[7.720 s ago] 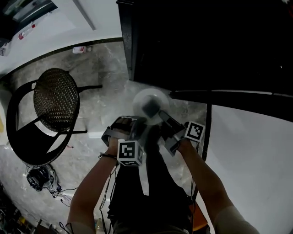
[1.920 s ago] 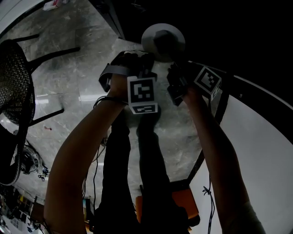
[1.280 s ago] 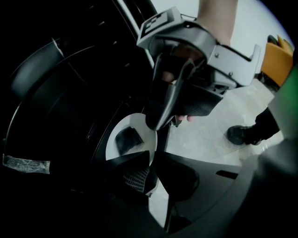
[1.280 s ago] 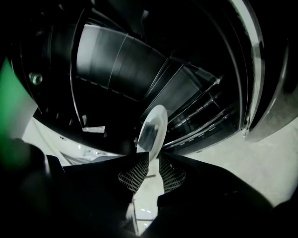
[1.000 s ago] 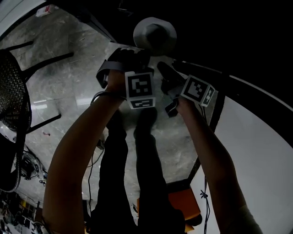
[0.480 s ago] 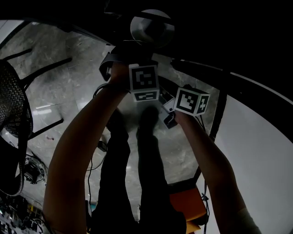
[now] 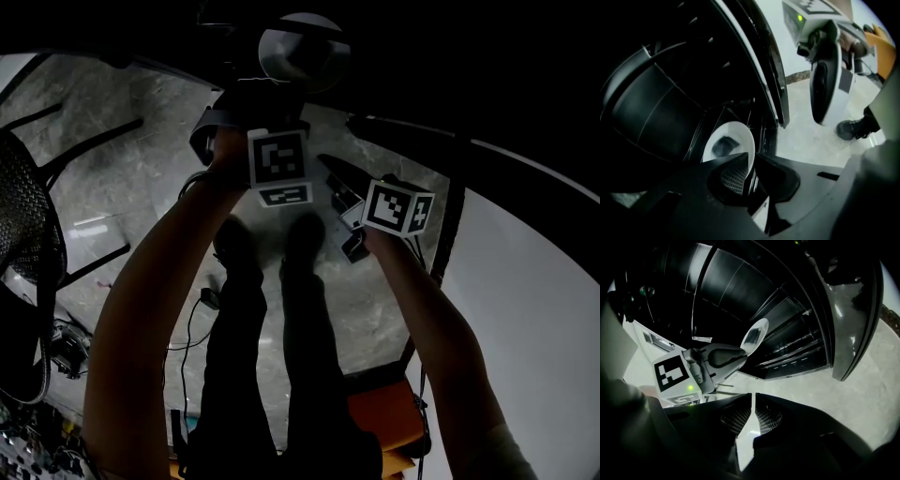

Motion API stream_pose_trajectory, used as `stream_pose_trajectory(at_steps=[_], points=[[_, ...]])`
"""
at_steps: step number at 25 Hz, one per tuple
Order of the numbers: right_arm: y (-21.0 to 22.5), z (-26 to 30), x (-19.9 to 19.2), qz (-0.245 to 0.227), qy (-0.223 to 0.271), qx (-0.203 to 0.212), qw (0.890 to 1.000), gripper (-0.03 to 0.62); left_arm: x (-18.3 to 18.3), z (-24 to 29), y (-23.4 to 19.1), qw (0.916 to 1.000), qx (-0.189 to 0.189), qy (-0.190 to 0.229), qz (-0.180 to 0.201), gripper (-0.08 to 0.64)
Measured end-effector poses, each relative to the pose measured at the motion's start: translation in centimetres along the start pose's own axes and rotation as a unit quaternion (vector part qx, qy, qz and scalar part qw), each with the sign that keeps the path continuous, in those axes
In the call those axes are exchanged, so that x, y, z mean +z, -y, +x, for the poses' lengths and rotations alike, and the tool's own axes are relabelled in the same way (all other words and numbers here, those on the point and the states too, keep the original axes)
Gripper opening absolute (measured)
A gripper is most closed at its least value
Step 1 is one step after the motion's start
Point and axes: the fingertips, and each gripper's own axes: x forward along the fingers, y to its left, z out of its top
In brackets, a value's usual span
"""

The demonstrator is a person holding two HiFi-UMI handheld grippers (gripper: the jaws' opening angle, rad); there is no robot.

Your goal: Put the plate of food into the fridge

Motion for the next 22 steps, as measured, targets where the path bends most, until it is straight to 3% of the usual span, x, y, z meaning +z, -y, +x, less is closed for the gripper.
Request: stream_pose_trajectory(at_steps=[6,11,22], points=[[0.0,0.1,-0.7,-0.026,-0.014,-0.012,0.999,0.037,-1.4,0.3,-0.1,0.9994,0.018,-0.02,-0.02,0.028],[0.1,-0.2,-2.4,-0.063,-0.043,-0.02,0.997,0.037,-1.2,0.6,-0.2,0.9995,0.019,-0.021,-0.014,0.028],[0.8,-1.2,-2.0,-0.058,-0.035,-0.022,0.997,0.037,0.0,0.8,-0.7,0.9997,0.012,-0.005,-0.019,0.021]])
